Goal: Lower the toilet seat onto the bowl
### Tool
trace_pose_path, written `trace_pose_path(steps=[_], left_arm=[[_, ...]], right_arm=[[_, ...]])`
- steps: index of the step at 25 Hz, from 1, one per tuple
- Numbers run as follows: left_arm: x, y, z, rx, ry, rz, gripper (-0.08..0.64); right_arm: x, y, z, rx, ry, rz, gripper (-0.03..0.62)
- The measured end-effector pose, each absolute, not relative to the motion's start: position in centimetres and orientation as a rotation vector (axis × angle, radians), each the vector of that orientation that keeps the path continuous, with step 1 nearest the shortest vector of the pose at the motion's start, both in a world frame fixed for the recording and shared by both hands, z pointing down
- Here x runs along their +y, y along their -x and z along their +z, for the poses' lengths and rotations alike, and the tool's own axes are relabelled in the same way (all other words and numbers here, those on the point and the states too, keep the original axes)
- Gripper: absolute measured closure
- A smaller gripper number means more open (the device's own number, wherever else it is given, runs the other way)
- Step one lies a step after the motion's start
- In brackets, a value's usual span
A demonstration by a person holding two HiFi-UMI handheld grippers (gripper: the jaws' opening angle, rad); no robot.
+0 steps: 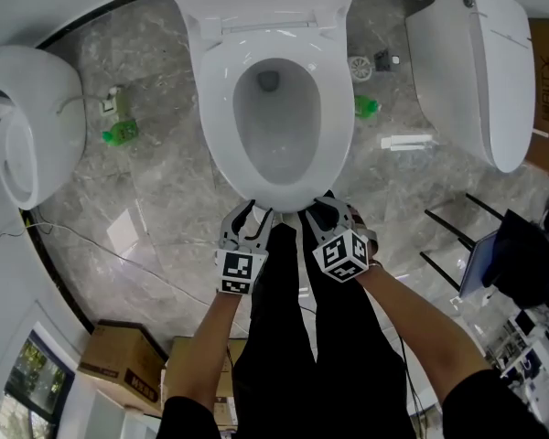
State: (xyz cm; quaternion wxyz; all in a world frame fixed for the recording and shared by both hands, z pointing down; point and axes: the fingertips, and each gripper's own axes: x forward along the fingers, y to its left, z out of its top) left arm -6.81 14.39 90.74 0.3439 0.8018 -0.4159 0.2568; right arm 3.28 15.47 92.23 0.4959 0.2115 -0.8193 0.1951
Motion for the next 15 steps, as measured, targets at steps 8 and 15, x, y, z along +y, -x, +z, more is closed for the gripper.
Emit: trace_pose_path(steps=[8,15], left_arm=[[10.9,6.4,93.9,-1.076,-2.040,0.660,0.388],[13.9,5.5,95.4,-1.002,-2.029,0.703,0.388]], right_arm=[[15.5,-3.2,95.6,-1.947,-0.464,0.489,0.483],[15.4,-3.4,97.1,-1.926,-0.457,0.529,0.483]])
